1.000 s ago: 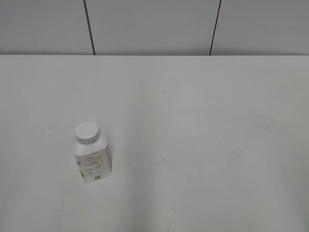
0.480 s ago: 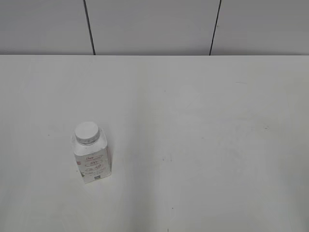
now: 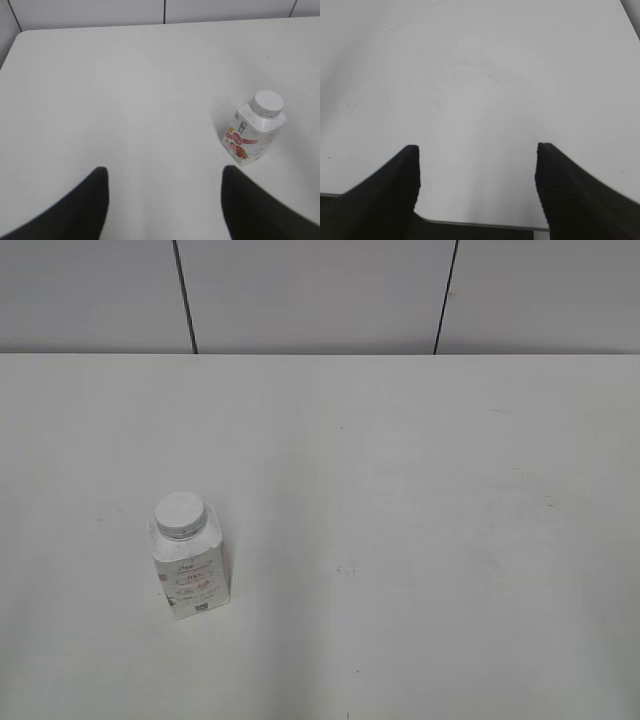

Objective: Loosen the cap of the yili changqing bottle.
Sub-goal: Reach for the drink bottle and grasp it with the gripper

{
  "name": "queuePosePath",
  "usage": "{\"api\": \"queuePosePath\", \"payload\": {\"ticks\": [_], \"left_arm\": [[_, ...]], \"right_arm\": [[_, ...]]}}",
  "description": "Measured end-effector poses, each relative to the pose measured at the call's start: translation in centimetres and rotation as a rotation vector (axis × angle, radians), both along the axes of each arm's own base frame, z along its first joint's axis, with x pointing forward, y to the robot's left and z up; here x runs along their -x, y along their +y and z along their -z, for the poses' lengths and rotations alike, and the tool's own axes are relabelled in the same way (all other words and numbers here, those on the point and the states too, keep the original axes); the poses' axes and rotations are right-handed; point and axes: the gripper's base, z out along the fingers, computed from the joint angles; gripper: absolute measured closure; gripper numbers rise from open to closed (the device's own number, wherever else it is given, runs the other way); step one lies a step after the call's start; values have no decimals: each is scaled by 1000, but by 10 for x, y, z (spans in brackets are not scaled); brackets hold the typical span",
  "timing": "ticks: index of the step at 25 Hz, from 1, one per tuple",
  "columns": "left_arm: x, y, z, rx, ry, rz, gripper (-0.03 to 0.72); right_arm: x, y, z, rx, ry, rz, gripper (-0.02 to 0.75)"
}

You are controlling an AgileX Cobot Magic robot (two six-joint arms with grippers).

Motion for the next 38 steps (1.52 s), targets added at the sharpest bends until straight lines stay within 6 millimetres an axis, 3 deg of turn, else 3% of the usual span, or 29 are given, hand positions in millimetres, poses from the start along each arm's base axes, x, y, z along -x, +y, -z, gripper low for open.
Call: {"api": "queuePosePath", "payload": {"ticks": [6, 11, 14, 18, 24, 29, 38], "left_arm": [[0, 0, -7, 0, -57, -2, 205], [-6, 1, -32, 1, -342, -15, 204], [-14, 2, -35, 2, -468, -23, 204], [-28, 4, -23, -16, -554, -36, 204], [-38, 7, -5, -99, -549, -50, 204], [-40, 7, -3, -107, -583, -49, 233], [-58, 6, 25, -51, -626, -45, 262]], "right_arm": [[0, 0, 0, 0, 0, 0, 174], [0, 0, 0, 0, 0, 0, 174], [0, 0, 0, 0, 0, 0, 174], [0, 0, 0, 0, 0, 0, 174], [0, 0, 0, 0, 0, 0, 174], [0, 0, 0, 0, 0, 0, 174], [0, 0, 0, 0, 0, 0, 174]]}}
